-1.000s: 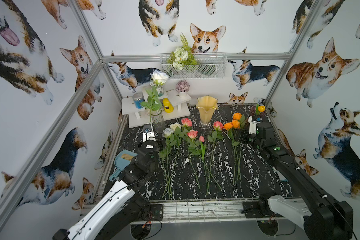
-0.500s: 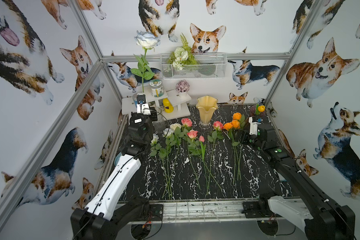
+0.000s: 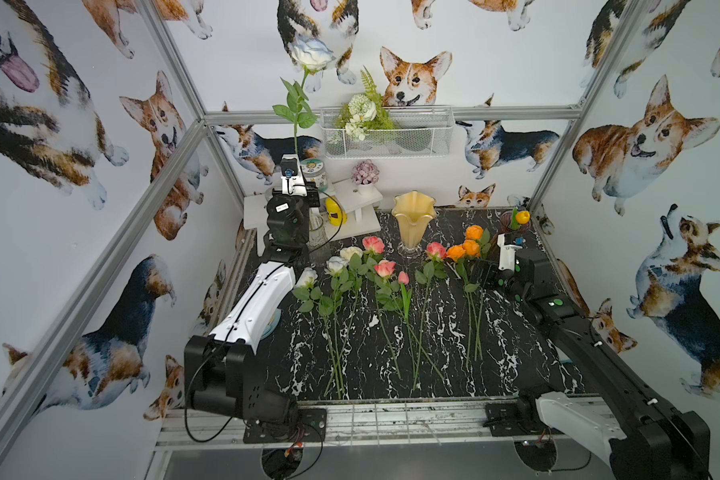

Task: Arrange the flowers in different vases according to their variety
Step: Insert the flower into the vase.

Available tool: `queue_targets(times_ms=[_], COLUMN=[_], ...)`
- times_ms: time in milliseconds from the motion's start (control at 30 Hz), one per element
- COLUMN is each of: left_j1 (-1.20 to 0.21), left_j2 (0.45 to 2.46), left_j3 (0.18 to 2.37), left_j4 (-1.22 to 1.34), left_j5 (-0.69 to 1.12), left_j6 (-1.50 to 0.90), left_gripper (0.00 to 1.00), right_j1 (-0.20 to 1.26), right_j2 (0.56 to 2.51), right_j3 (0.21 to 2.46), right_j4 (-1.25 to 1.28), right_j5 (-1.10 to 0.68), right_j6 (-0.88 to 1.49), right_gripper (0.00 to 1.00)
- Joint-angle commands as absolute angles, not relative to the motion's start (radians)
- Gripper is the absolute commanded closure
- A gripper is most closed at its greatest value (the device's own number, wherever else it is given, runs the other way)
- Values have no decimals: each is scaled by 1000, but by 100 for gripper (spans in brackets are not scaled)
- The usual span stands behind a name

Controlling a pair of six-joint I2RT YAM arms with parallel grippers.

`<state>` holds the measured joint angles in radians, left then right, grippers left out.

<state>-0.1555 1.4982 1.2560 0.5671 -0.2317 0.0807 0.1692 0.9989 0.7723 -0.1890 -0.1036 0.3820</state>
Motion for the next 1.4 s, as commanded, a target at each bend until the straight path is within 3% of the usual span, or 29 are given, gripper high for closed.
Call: queue_targets(times_ms=[0, 633, 667, 700, 733, 767, 1367], left_j1=[-144, -127, -127, -127, -129, -129, -183], left_j2=[1542, 1697, 1695, 1688, 1680, 1674, 1391], left_j3=[1281, 1208, 1203, 1195, 1191, 1189, 1009], left_j4=[667, 822, 816, 810, 796, 778, 349], left_j5=[-212, -215, -216, -220, -226, -232, -171], left_j6=[105, 87, 80, 68, 63, 56, -48], left_gripper=[100, 100, 77, 44, 18, 2, 0], right_j1=[169, 170, 169, 169, 170, 169, 224], right_j2=[1003, 1013, 1015, 1017, 1016, 1016, 1077], right_j3=[773, 760, 760, 760, 761, 760, 733], right_j4=[-150, -156, -157, -157, -156, -156, -201], right_j5=[-97, -92, -94, -98, -103, -107, -239], right_j6=[382, 374, 376, 376, 377, 379, 394], right_gripper=[0, 0, 0, 0, 0, 0, 0])
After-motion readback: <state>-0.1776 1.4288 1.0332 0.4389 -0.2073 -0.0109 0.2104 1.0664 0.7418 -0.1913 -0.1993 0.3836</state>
